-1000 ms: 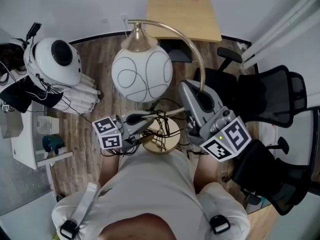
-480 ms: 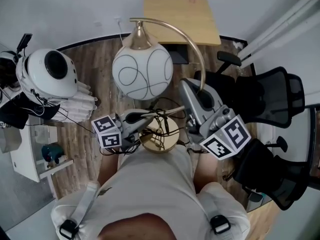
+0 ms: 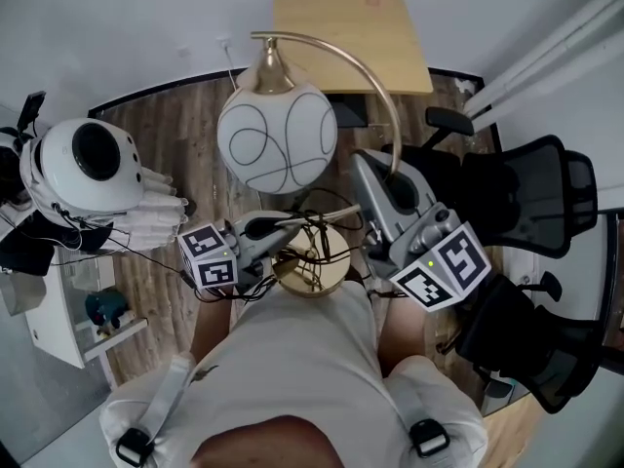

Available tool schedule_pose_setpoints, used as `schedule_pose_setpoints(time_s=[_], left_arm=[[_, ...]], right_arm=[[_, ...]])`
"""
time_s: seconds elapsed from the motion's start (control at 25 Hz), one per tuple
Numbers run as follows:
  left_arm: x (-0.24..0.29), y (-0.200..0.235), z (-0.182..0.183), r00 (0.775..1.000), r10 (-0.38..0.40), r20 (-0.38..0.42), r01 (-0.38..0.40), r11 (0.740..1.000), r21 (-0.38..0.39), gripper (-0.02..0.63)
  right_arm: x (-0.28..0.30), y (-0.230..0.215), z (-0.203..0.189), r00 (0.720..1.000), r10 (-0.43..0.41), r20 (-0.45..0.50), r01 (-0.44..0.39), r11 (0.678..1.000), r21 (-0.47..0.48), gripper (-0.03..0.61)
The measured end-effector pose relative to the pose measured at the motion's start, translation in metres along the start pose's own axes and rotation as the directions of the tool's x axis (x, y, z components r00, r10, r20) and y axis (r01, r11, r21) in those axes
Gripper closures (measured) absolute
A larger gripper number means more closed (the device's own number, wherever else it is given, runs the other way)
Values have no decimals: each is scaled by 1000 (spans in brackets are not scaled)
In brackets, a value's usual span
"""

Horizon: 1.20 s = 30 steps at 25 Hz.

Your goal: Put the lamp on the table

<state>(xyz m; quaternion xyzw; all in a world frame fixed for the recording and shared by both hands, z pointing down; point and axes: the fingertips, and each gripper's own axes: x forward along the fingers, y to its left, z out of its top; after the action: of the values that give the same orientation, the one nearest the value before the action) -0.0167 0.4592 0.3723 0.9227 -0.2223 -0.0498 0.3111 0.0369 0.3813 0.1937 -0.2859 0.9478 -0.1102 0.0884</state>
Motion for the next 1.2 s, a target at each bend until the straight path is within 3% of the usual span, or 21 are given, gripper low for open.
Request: schedule_pose_setpoints(time_s=[0.64,1.04,1.2], left_arm=[[46,86,65,999,43,28,-43,999,-3,609],[79,89,82,996,80,48,-80,997,0,609],[92,117,92,996,75,42,-75,997,3,609]], right_arm=[[77,-90,16,997,73,-12,-72,997,27,577],[76,-121,36,992,126,-3,-126,991,33,577],[92,-147,32,993,117,-4,-117,993,28,577]])
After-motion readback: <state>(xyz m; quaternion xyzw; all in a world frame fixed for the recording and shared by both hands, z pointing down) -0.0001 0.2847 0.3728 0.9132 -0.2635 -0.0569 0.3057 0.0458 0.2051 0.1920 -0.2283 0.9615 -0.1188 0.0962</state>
